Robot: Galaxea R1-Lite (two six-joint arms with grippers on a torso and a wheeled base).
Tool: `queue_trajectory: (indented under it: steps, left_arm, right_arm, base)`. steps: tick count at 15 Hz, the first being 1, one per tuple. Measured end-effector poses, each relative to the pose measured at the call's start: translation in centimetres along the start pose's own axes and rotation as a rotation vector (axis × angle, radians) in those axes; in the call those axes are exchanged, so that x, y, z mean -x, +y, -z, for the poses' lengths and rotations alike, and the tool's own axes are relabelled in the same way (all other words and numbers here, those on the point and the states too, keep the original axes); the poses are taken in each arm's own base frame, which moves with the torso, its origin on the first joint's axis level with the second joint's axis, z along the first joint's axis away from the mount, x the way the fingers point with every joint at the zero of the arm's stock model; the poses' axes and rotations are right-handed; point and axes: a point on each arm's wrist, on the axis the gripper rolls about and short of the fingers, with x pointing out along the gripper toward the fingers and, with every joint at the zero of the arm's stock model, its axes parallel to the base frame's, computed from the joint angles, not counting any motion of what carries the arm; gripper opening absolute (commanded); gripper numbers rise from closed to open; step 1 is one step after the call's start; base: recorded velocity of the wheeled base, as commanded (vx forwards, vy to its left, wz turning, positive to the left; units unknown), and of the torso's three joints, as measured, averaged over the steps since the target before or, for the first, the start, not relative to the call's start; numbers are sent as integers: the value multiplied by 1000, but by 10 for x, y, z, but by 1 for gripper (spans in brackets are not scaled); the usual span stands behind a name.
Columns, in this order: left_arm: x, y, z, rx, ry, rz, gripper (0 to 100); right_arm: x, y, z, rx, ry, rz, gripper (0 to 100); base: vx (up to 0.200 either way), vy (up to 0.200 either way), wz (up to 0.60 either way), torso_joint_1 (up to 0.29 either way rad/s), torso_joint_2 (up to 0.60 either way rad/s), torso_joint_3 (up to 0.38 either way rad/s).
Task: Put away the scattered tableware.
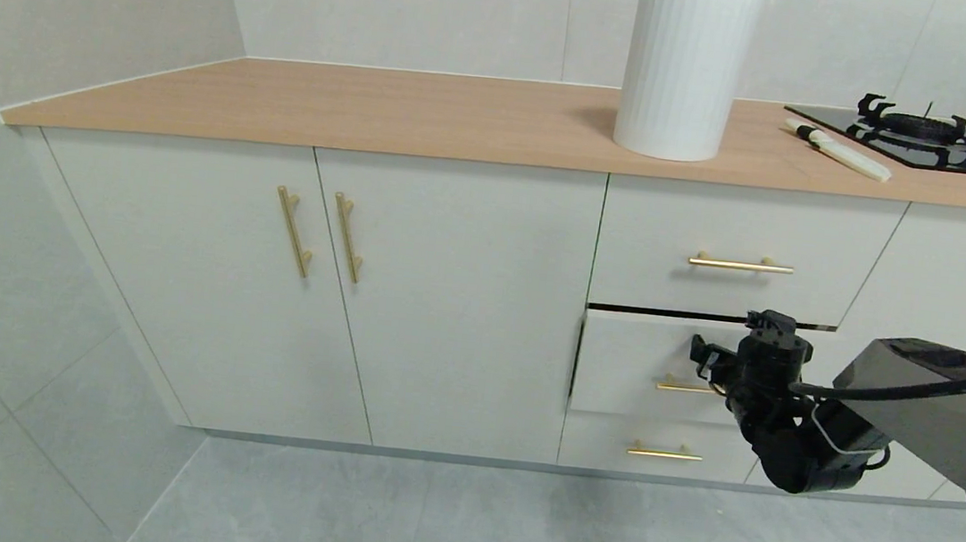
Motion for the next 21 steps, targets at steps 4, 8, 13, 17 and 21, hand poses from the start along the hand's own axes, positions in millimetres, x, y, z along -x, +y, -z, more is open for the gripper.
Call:
queue_trajectory:
  steps: [4,8,13,17,21]
  left_arm:
    - [0,0,0,0,0,0,100]
    - [0,0,0,0,0,0,100]
    - [0,0,0,0,0,0,100]
    - [0,0,0,0,0,0,100]
    - [0,0,0,0,0,0,100]
  right_arm:
    - [-23,-7,0,-30,-52,26,100]
    - [-42,-24,-4,-70,-89,62,100]
    - [-45,-30,-8,-95,-117,83,100]
    - [-9,-35,-12,-66,-41,91,100]
    - [66,-38,-57,-65,-81,59,100]
  base:
    - [0,0,0,0,0,0]
    - [0,0,0,0,0,0]
    - [0,0,0,0,0,0]
    - [0,0,0,0,0,0]
    - [0,0,0,0,0,0]
